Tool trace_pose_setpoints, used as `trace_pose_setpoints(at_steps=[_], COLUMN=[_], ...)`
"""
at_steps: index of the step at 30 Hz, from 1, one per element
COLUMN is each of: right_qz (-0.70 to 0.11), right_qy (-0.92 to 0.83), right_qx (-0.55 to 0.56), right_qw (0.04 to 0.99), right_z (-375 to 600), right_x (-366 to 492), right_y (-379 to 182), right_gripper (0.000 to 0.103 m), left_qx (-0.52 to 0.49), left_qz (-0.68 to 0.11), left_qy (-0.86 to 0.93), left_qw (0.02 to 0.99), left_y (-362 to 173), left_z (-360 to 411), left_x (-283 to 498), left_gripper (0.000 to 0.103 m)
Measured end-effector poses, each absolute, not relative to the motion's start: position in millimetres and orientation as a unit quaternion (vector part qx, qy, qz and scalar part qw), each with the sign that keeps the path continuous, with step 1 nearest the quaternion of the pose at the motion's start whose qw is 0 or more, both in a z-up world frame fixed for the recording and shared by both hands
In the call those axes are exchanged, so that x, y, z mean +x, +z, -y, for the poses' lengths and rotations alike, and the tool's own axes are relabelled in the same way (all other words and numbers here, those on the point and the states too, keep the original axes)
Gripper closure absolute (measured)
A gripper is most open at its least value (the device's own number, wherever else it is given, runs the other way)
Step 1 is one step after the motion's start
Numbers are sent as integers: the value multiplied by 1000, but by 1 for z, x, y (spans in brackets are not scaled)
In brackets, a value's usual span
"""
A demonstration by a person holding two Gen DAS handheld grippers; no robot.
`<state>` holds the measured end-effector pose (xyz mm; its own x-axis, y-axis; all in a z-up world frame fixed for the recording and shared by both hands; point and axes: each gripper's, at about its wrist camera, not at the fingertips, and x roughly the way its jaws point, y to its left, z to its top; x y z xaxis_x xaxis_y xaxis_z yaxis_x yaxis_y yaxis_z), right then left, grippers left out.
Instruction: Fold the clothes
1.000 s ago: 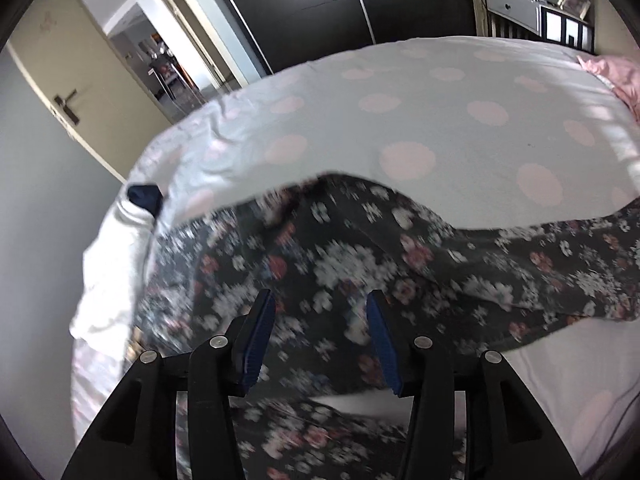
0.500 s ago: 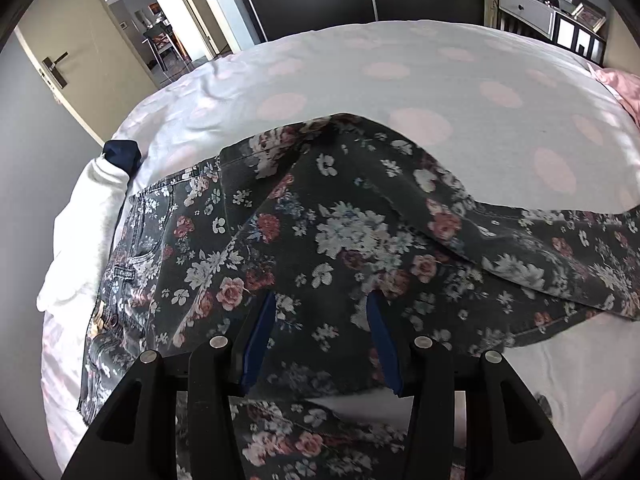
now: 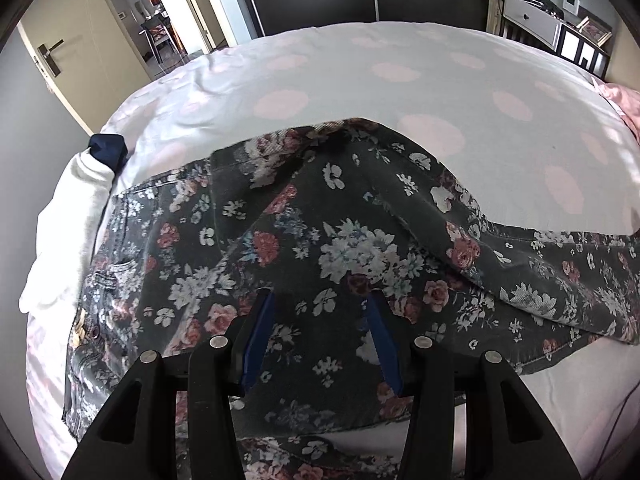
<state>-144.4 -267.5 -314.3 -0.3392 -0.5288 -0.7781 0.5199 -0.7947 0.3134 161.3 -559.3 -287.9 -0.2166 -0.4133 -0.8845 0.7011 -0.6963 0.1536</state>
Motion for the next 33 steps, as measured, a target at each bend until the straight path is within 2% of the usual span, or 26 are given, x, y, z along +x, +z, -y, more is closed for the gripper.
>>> trace_pose_setpoints(at_steps=[3, 5, 9, 11, 12, 15, 22, 29, 33], right_qz=[36, 56, 48, 53, 59, 56, 24, -35, -24], right_qy=[-794, -773, -768, -769, -768, -786, -820, -859, -868], right_qx=[495, 517, 522, 517, 514, 492, 460, 422, 414], right_qw=[351, 363, 368, 373, 377, 370, 339, 289, 273], right_z=[276, 282, 289, 288, 288, 281, 272, 275, 273], right_x=[-142, -144, -140, -139, -138, -132, -138, -196, -208], right_y=[-322, -331, -338, -337, -336, -322, -276, -202, -183], right_gripper=[49, 49, 49, 65, 78, 89, 93, 96, 97], left_qx=[513, 515, 518, 519, 518, 517, 506, 497, 491], left_qz=[-140, -140, -143, -145, -145, -144, -151, -171, -175], left_qy=[-766, -764, -761, -760, -760, -761, -763, -761, -763], left_qw=[361, 362, 363, 364, 364, 365, 373, 381, 382], left_y=[-292, -295, -299, -300, -300, -299, -292, -289, -286], left_z=[561, 562, 565, 565, 565, 565, 571, 584, 590], left_x=[158, 157, 156, 157, 157, 158, 166, 174, 178], left_gripper=[54, 54, 54, 54, 54, 54, 54, 54, 54])
